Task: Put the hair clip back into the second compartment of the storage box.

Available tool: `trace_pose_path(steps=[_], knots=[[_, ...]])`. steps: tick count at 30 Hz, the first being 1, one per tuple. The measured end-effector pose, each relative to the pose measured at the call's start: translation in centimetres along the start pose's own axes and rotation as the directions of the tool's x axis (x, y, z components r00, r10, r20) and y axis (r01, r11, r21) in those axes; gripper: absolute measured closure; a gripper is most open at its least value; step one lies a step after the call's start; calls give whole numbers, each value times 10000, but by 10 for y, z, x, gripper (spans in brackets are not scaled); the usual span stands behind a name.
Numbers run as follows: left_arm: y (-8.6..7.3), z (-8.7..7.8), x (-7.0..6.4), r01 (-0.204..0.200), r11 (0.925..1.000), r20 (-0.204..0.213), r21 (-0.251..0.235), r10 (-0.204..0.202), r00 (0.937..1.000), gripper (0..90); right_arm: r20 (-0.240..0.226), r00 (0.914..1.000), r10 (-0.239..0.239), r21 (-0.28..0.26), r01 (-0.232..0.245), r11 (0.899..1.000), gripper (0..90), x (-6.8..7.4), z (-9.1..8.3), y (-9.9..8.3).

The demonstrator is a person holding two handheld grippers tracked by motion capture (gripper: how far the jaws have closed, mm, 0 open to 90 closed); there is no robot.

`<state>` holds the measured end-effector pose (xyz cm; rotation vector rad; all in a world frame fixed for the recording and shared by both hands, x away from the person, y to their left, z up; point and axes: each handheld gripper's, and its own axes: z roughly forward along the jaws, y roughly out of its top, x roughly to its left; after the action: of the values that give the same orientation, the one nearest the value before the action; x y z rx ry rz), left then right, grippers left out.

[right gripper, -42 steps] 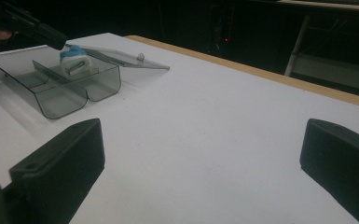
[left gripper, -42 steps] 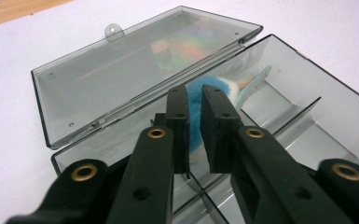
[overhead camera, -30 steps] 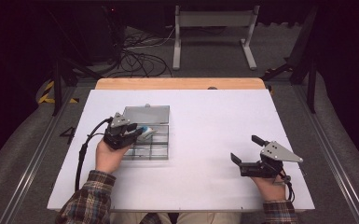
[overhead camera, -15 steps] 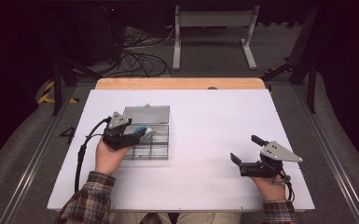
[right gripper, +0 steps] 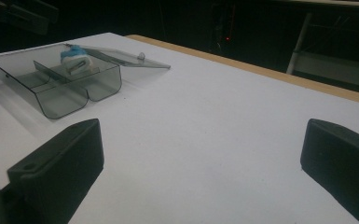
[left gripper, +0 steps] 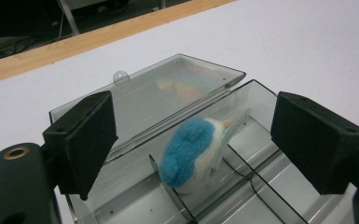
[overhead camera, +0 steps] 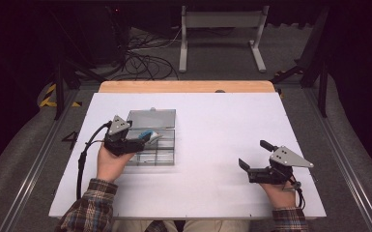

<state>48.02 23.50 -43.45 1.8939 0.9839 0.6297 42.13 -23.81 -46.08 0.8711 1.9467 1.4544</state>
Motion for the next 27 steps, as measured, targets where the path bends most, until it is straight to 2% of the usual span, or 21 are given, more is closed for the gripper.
trace_pose_path(steps=[13,17,18,27], knots=[[-1,-12,-1,-25,9976,-17,-692,24,10000,102,129,9999,56,-88,-55,9999,0,-1,-1,0],[-2,-17,-1,57,9946,-32,-1036,-61,10000,98,123,9999,70,-122,-69,9999,0,-1,-1,0],[-2,-19,-2,191,9931,31,-1156,-189,9998,96,131,9999,69,-117,-68,9999,0,-1,-1,0],[-4,-27,-4,165,9872,9,-1585,-165,9999,73,103,9999,83,-152,-81,9999,0,-1,-2,0]])
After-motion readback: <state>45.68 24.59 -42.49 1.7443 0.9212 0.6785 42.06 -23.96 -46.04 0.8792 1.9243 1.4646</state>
